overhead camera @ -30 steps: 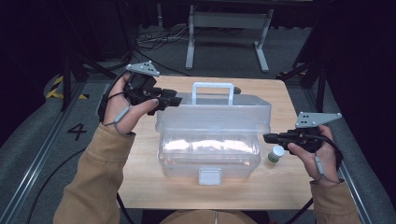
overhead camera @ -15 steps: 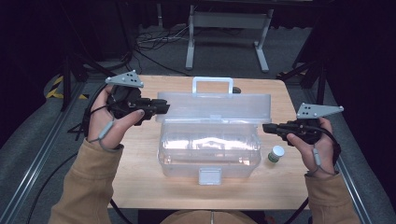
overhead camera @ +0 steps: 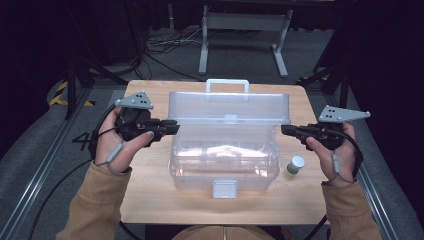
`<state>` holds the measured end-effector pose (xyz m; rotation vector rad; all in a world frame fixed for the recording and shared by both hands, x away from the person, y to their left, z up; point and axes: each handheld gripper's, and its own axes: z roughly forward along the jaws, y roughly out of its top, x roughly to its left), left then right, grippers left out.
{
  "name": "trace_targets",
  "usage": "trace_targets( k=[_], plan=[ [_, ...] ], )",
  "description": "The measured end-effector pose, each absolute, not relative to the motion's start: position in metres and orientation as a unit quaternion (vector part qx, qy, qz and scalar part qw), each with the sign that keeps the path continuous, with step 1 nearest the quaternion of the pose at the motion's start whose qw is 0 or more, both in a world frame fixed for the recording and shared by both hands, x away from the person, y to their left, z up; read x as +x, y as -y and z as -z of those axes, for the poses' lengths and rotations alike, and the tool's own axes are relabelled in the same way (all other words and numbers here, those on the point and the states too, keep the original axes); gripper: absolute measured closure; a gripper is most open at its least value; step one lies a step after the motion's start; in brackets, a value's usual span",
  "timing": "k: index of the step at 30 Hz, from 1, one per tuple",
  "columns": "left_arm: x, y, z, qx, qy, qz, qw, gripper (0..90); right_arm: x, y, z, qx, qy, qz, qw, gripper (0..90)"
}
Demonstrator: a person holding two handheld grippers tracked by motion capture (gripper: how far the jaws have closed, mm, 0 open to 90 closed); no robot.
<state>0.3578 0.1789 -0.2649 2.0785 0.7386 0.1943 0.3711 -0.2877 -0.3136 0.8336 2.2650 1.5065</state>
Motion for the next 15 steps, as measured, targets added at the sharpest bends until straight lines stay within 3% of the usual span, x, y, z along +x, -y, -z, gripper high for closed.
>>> trace_targets(
  k=[15],
  plan=[
    [0.369, -0.178, 0.303, 0.828, -0.326, -0.094, 0.446, 80.6, 0.37, 0.287, 0.315, 0.293, -0.781, -0.529, 0.154, 90.0]
  ],
)
